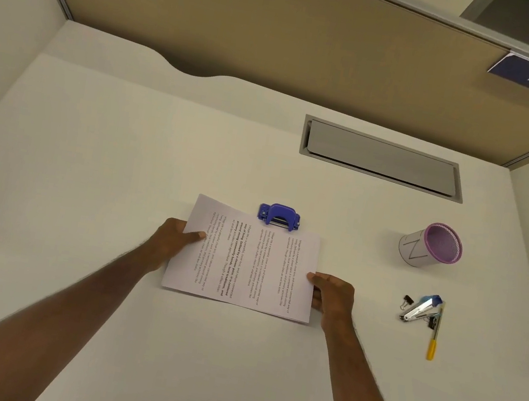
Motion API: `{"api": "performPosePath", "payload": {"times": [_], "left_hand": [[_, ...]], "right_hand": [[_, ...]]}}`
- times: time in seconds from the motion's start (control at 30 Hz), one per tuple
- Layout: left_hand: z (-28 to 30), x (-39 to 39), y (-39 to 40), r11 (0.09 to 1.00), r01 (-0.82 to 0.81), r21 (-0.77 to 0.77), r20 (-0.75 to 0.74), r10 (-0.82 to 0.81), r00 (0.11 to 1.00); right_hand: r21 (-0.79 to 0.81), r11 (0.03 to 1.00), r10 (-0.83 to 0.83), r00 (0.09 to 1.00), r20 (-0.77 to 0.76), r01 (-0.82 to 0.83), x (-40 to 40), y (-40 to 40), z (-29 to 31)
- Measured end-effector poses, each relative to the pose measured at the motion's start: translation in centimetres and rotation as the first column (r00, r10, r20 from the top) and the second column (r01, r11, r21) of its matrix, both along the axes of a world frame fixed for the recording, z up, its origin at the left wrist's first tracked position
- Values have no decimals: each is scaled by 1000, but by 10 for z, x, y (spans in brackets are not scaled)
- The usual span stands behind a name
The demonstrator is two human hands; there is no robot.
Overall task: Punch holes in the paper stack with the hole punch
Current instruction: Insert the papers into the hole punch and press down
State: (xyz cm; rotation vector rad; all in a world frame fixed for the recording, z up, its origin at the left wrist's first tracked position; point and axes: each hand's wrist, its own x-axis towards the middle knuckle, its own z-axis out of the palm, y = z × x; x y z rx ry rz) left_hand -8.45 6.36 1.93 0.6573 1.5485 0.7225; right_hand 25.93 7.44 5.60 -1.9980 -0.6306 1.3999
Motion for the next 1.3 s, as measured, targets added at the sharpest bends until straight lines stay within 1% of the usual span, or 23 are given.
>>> {"api": "performPosePath", "payload": {"times": [0.17,0.37,0.6,0.77,0.83,0.97,1.1,1.2,1.3], "left_hand": [[3,9,4,1000,-3,-6,-34,2,999],[6,20,7,1000,12,-8,-27,-12,1000],[13,34,9,999,38,4,-36,-38,999],[17,35,11,1000,8,-20,-82,-10,997],[21,34,12,1000,-2,-11,-145,0,989],[28,26,14,997,54,55,-374,-30,927],[36,23,13,996,46,76,-446,-7,895],[36,21,10,985,128,115,-552,-44,832],[34,20,8,976,187,110,-641,-74,764]], "right_hand": [[-4,1000,-3,1000,25,3,5,4,2],[-7,1000,-3,999,45,4,15,9,4],[6,1000,-20,999,26,20,28,14,7],[4,1000,-23,999,27,23,33,14,5],[2,1000,-25,999,26,25,34,14,3],[2,1000,-29,1000,8,29,34,14,2],[-7,1000,-30,1000,2,30,34,14,3],[-13,1000,-20,1000,-12,20,35,13,6],[-17,999,-33,999,-29,32,37,12,8]]}}
